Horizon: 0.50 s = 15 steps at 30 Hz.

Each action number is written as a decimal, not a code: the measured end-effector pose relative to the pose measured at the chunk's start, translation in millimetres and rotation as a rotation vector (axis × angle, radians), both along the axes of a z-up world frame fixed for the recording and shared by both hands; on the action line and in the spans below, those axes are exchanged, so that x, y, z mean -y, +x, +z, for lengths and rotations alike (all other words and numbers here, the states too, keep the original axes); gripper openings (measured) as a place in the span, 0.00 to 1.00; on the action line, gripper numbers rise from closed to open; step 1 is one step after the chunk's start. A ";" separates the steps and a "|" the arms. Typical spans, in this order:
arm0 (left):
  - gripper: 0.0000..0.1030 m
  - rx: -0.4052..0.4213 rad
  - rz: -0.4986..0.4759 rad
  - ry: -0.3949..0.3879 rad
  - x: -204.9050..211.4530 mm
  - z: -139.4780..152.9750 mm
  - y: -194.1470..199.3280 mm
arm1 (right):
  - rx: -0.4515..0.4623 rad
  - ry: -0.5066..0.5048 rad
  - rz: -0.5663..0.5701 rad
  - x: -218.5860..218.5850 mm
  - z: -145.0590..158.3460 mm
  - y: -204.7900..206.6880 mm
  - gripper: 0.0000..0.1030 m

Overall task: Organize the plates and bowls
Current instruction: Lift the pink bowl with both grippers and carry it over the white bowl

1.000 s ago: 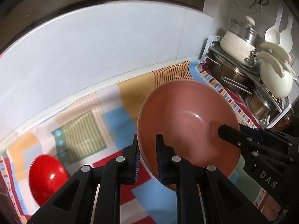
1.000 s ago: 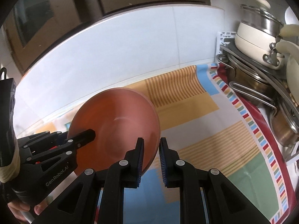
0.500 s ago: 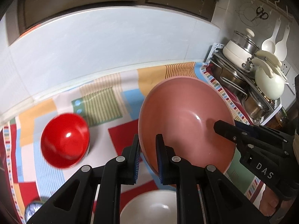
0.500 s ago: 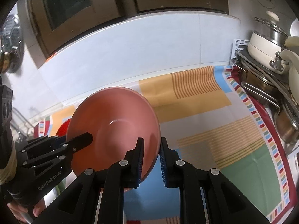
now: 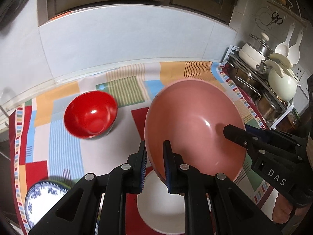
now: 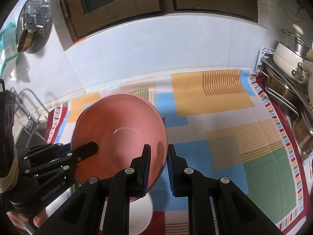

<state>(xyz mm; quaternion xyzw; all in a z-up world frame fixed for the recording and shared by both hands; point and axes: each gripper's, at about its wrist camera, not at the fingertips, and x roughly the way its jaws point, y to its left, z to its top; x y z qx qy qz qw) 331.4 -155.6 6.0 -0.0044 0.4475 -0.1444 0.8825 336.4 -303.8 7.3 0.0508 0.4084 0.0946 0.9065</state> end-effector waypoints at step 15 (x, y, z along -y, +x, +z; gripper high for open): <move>0.16 -0.101 0.026 -0.014 -16.1 -32.2 -28.3 | -0.087 -0.022 0.056 -17.5 -28.1 -28.7 0.18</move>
